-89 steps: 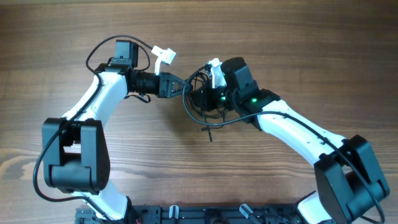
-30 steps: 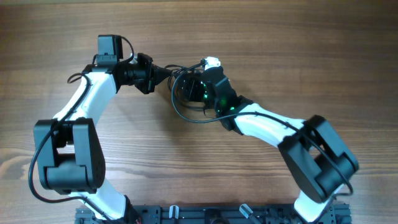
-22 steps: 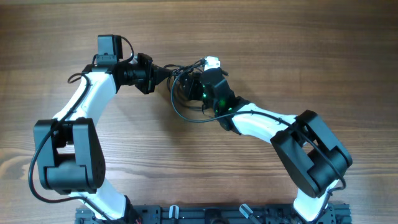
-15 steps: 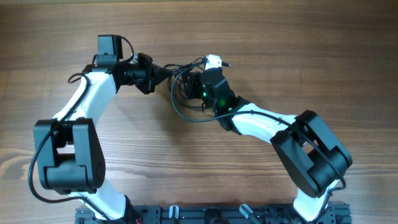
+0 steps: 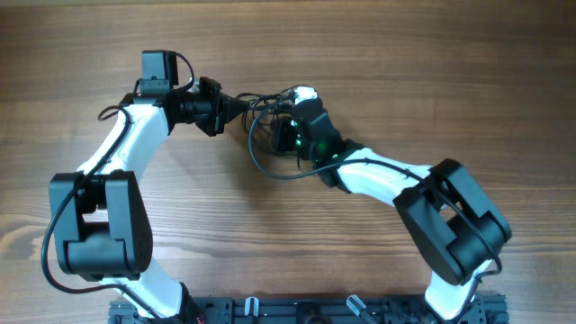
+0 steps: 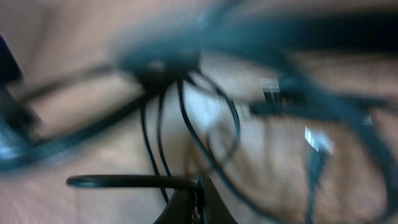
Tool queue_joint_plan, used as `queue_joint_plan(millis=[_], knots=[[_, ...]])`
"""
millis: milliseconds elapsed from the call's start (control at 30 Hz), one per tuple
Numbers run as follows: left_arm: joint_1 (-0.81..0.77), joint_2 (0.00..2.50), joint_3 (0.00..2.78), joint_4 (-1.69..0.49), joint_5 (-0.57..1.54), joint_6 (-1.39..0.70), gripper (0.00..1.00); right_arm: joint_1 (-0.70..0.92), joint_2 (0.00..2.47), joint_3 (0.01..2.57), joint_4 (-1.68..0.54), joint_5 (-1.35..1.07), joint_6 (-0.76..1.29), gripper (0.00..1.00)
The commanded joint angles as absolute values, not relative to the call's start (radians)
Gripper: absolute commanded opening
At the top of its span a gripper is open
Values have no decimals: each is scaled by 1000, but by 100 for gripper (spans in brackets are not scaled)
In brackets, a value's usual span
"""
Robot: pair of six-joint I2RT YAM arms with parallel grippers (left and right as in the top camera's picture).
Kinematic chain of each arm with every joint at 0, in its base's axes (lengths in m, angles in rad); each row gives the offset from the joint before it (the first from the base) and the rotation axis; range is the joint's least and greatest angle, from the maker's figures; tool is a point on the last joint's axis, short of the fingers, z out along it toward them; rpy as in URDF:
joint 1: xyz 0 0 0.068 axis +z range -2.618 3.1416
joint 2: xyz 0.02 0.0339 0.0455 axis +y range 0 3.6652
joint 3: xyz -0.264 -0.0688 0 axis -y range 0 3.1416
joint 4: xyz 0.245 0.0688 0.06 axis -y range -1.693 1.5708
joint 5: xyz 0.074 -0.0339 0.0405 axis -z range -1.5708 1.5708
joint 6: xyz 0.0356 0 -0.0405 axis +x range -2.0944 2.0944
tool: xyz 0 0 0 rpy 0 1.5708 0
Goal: Untangle cables
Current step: 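Hold the cable bundle with both grippers above the table center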
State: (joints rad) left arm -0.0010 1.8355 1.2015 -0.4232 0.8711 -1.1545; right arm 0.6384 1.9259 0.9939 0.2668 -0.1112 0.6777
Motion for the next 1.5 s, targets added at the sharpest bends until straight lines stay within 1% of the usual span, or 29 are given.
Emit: queue_joint_plan(millis=[0,67,200,267,367,433,533,600,700,733,800,833,933,1000,1067,1200,1333,1400,1467], knots=[[1,1831,1202,-424,836,-1156,4,575,1835,993,115,-292,621,4],[8,1831,1202,-424,836,-1139,4,529,1763,993,-65,-324,619,4],[22,1831,1202,-424,815,-1125,4,465,1674,993,-294,-323,559,4],[26,1831,1202,-423,798,-1075,4,436,1644,993,-357,-323,530,4],[25,1831,1202,-424,776,-987,4,405,1629,993,-391,-323,523,4],[25,1831,1202,-433,761,-794,4,390,1629,993,-398,-323,522,4],[25,1831,1202,-507,760,-523,4,379,1629,993,-416,-286,522,4],[24,1831,1202,-538,761,-406,4,379,1629,993,-437,-240,522,4],[24,1831,1202,-542,761,-268,4,379,1629,993,-458,-233,522,5],[25,1831,1202,-533,762,-226,4,379,1629,993,-464,-233,522,8],[25,1831,1202,-510,781,-161,4,379,1629,993,-475,-232,516,26],[25,1831,1202,-499,805,-128,4,379,1629,993,-481,-233,500,31],[24,1831,1202,-483,914,-30,4,375,1614,1015,-545,-234,476,39],[25,1831,1202,-484,964,8,4,368,1592,1041,-590,-253,430,47],[25,1831,1202,-484,984,24,4,358,1558,1078,-636,-324,369,56],[24,1831,1202,-484,1013,44,4,353,1512,1126,-632,-506,336,61],[24,1831,1202,-511,1158,161,4,353,1513,1132,-603,-572,335,68],[24,1831,1202,-539,1214,234,4,356,1527,1131,-603,-601,298,68],[24,1831,1202,-558,1242,284,4,361,1548,1131,-604,-659,226,72]])
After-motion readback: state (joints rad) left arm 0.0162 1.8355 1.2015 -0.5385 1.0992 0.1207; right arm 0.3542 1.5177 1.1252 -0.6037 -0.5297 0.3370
